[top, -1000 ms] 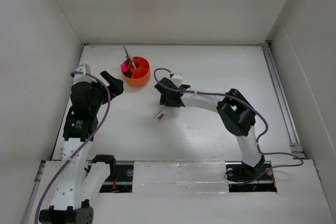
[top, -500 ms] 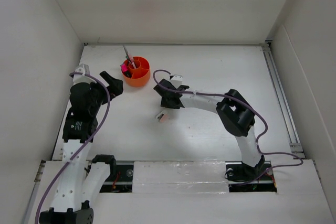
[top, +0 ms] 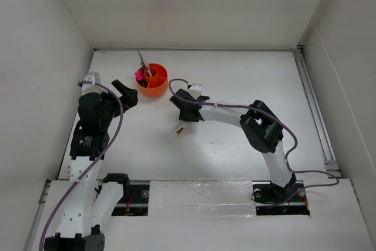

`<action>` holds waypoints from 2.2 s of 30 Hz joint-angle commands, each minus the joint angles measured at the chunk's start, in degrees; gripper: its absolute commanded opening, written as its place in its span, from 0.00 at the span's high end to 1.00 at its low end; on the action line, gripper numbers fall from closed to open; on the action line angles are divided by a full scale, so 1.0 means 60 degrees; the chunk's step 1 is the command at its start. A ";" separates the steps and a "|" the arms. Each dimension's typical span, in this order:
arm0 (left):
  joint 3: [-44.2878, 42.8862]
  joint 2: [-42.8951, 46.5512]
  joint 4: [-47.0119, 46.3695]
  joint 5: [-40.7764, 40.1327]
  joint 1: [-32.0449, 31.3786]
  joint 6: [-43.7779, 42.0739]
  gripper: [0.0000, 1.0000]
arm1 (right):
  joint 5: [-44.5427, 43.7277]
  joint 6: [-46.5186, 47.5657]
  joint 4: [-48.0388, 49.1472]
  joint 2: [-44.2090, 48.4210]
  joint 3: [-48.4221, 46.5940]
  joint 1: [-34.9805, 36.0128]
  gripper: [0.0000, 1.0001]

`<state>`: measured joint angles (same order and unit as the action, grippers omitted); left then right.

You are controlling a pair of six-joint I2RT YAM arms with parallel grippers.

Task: Sort the stationery into containers
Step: Pick up the stationery from the center of the board.

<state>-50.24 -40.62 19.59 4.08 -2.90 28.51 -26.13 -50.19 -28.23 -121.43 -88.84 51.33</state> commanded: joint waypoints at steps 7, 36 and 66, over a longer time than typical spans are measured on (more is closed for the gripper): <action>0.0009 0.0120 -0.0190 0.0009 0.0043 -0.0123 0.00 | 0.0371 0.0177 0.0076 -0.0476 -0.0135 -0.0074 0.71; 0.0683 -0.1609 -0.1845 0.6394 -0.0089 -0.0651 0.00 | 0.3989 0.6226 0.7444 0.5648 0.4099 0.1230 1.00; 0.0858 -0.1990 -0.2254 0.7201 -0.0089 -0.0548 0.43 | 0.3564 0.6696 0.9303 0.5765 0.4201 0.1610 1.00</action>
<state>-45.45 -52.77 8.67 45.25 -3.31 25.85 -3.66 -11.27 21.34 -88.51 -62.61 59.77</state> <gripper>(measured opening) 0.580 0.300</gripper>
